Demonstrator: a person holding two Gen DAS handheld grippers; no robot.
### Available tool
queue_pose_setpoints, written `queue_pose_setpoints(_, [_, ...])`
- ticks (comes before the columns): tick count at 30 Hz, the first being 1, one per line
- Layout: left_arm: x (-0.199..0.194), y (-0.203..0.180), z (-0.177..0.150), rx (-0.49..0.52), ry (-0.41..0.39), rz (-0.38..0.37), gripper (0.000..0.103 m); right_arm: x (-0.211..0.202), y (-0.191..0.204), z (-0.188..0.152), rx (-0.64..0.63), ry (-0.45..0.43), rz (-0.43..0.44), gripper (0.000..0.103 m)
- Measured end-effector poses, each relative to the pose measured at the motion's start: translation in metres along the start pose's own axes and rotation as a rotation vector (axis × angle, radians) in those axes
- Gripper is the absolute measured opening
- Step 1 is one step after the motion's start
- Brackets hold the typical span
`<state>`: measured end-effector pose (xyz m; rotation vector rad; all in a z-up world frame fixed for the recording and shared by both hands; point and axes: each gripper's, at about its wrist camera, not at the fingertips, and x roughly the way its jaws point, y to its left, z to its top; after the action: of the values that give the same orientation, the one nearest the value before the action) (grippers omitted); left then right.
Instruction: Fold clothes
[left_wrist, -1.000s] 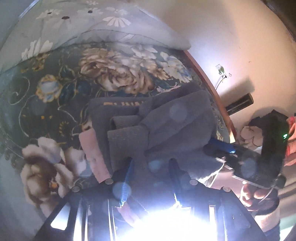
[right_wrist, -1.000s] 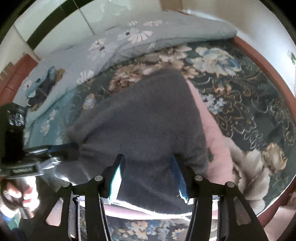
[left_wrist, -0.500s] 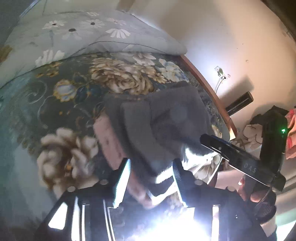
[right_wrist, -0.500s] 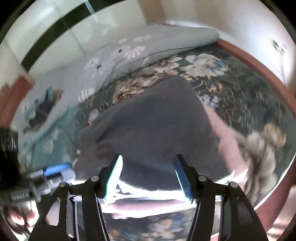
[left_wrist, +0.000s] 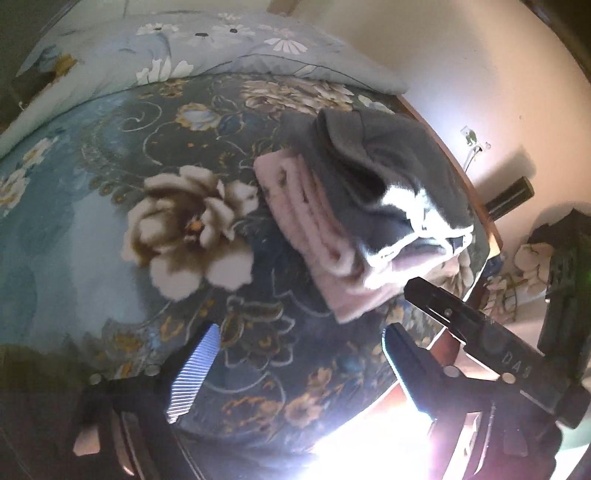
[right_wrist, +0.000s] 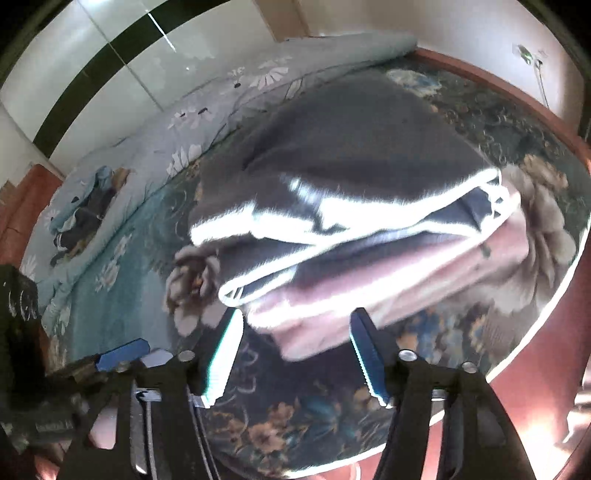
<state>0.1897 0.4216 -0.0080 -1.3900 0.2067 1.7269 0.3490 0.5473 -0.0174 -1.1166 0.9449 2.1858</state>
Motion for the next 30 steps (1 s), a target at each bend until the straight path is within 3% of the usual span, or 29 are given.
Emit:
queue_pose_setpoints(3, [-0.002,0.002,-0.013,0.020,-0.026,0.026,0.103,0.004,0.001,-0.011,0.027,0.032,0.034,0.069])
queue_pose_setpoints(11, [-0.006,0.003,-0.027,0.087,-0.038,0.069,0.103,-0.004,0.005,-0.027,0.064,0.006,-0.034,0.075])
queue_pose_setpoints(18, [-0.014,0.004,-0.030,0.108,-0.069,0.055,0.103,-0.012,0.002,-0.036,0.128,-0.019,-0.065,0.075])
queue_pose_setpoints(21, [-0.018,0.008,-0.029,0.094,-0.079,0.044,0.103,-0.015,0.003,-0.034,0.142,-0.037,-0.069,0.089])
queue_pose_setpoints(30, [-0.029,0.018,-0.026,0.042,-0.095,0.025,0.103,-0.022,0.014,-0.040,0.130,-0.042,-0.113,0.096])
